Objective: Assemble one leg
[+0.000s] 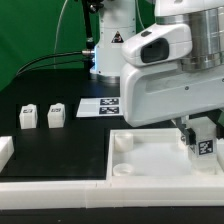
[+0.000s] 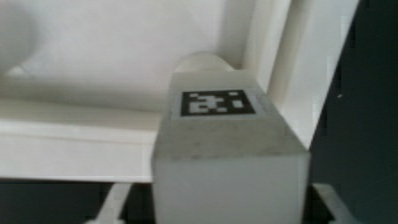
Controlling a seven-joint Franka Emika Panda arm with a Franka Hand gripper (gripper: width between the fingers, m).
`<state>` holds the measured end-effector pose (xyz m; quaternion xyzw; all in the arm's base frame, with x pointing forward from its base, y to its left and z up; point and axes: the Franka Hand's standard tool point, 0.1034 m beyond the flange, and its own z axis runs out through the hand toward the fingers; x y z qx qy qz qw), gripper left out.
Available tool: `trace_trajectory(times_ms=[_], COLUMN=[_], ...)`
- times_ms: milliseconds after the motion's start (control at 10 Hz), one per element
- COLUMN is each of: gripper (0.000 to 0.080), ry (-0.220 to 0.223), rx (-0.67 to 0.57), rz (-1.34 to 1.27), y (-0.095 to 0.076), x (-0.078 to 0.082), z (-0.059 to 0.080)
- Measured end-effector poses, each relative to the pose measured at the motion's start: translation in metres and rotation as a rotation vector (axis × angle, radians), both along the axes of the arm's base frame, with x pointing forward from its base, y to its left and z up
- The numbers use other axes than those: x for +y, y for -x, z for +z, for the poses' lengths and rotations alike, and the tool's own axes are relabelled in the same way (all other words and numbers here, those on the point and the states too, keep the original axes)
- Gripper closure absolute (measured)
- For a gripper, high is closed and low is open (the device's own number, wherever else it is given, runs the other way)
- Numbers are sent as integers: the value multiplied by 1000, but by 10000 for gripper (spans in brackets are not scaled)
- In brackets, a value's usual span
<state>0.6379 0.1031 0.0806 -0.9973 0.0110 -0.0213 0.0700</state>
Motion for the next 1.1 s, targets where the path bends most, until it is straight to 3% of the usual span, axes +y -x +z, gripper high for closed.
trace_trajectory(times_ms=[200,700,900,1100], gripper=[508,508,508,497], ry=[-32,-42,-45,-48], rx=[15,97,129,137], rz=[-291,-905,-1105,-1128], y=[0,6,8,9], x=[-1,-5,-5,-4], z=[-1,-2,-3,-4])
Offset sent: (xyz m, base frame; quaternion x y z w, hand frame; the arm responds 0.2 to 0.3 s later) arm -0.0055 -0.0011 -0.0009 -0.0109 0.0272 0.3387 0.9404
